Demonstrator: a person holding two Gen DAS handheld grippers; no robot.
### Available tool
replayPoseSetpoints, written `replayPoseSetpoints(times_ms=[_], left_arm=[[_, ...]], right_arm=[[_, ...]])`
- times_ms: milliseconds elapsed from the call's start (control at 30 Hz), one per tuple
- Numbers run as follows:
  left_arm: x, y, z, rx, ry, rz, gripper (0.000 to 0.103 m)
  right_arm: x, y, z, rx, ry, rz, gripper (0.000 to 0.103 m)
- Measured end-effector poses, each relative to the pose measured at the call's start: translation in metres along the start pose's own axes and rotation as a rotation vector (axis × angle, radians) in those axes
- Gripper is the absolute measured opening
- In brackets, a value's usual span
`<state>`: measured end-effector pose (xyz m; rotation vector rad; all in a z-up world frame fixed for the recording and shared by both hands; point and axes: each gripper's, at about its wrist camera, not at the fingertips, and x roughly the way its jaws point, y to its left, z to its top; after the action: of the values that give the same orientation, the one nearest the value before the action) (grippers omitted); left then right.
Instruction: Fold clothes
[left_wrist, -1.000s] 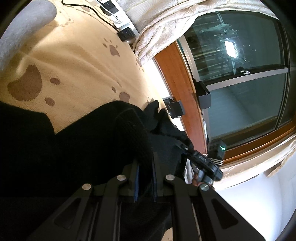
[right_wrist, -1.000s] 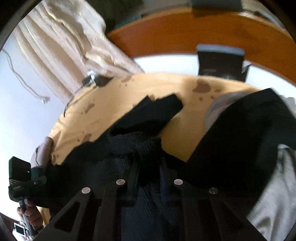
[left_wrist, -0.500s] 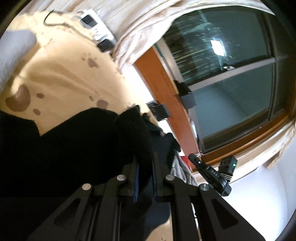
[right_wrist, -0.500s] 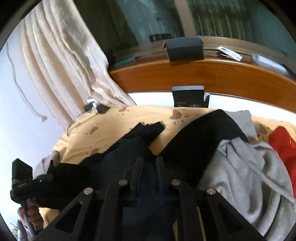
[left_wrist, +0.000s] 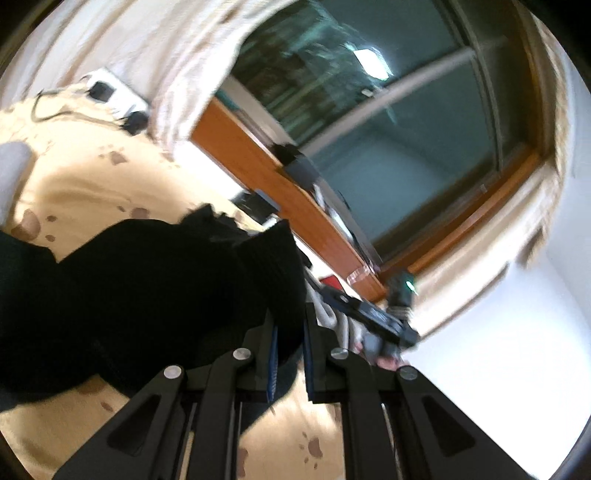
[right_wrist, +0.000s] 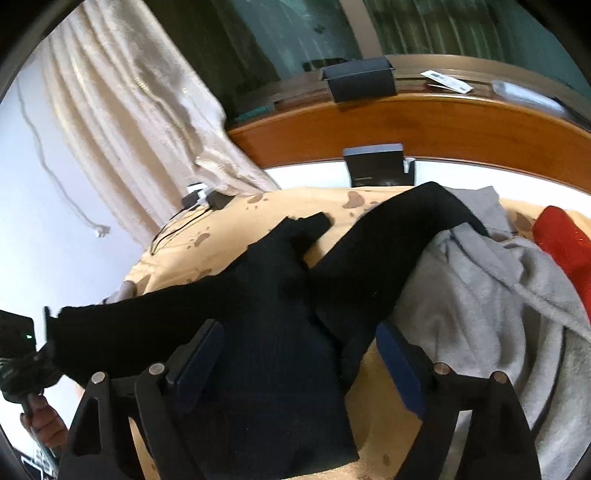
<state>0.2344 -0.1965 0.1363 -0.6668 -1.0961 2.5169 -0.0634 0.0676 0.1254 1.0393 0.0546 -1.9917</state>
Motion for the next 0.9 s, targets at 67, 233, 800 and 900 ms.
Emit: replayPoseSetpoints(times_ms=[67, 233, 800, 900], left_arm=[[-0.003, -0.017, -0.009, 0.06, 0.036, -0.035, 0.011], [-0.007, -0.058, -0.032, 0.191, 0.128, -0.125, 0.011], [-0.056, -0.177, -0.131, 0.699, 0.405, -0.409, 0.028], [-0.065, -0.187, -0.13, 0.748, 0.347, -0.406, 0.058]], right_arm=[[0.0, -0.002, -0.002, 0.023, 0.008, -0.003, 0.087], [0.003, -0.02, -0.005, 0.118, 0.009, 0.054, 0.087], [0.009, -0.008, -0.035, -0.006, 0.068, 0.063, 0.087], [0.021, 0.012, -0.045, -0.076, 0.126, 0.095, 0.087]])
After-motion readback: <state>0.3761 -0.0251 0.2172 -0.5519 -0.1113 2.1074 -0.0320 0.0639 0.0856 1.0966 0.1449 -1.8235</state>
